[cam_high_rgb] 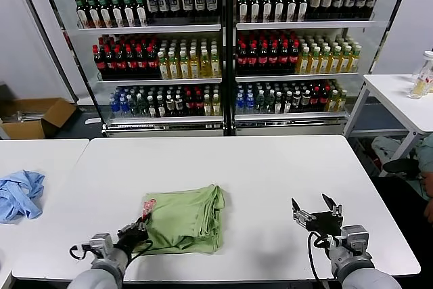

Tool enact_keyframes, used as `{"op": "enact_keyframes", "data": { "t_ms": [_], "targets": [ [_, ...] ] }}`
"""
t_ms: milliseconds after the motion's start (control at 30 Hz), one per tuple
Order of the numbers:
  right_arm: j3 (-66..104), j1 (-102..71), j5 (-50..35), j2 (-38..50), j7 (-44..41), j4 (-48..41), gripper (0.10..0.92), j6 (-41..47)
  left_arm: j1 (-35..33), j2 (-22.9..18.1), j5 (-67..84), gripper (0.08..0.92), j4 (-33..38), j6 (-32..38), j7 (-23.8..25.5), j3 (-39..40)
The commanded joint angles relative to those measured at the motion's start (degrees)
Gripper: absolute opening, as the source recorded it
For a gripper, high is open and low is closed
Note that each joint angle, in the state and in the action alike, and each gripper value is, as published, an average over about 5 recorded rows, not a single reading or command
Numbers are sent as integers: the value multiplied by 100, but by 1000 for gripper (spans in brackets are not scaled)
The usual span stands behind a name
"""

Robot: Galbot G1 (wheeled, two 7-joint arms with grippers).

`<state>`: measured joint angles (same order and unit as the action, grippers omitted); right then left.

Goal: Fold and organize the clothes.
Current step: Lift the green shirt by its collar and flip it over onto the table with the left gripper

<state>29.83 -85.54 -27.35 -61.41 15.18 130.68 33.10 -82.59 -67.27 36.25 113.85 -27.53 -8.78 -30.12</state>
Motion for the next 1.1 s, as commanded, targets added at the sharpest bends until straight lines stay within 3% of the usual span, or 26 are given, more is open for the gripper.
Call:
{"op": "enact_keyframes", "data": {
  "t_ms": [33,233,333,400,500,633,767,900,1100],
  "targets": [
    [-13,94,-24,-9,-1,-19,823,-1,-324,1012,2148,111,1124,-539,195,-2487],
    [3,215,-96,-2,-12,-42,823,-1,-622,1867,3331,111,739,-573,155,-4101],
    [17,236,-122,-1,-17,-35,823,-1,-627,2103,3588,111,575,-576,117,-4203],
    [37,212,-125,-1,-17,-23,823,-2,-550,2027,3588,111,682,-574,44,-3850],
    [83,119,-119,1,-16,3,823,-3,-394,1571,3291,111,1149,-567,-119,-2752],
    [142,-34,-108,11,-14,55,823,-3,-292,487,2283,111,1798,-557,-117,-815],
    [160,-123,-87,31,-8,91,823,-3,-255,-534,935,111,1933,-544,147,696],
    [137,-146,-53,16,-1,100,823,-2,-46,-1076,196,111,1693,-376,290,1439],
    [128,-155,-34,11,-3,95,823,-3,354,-1541,-607,111,1153,-47,266,1730]
  ]
}}
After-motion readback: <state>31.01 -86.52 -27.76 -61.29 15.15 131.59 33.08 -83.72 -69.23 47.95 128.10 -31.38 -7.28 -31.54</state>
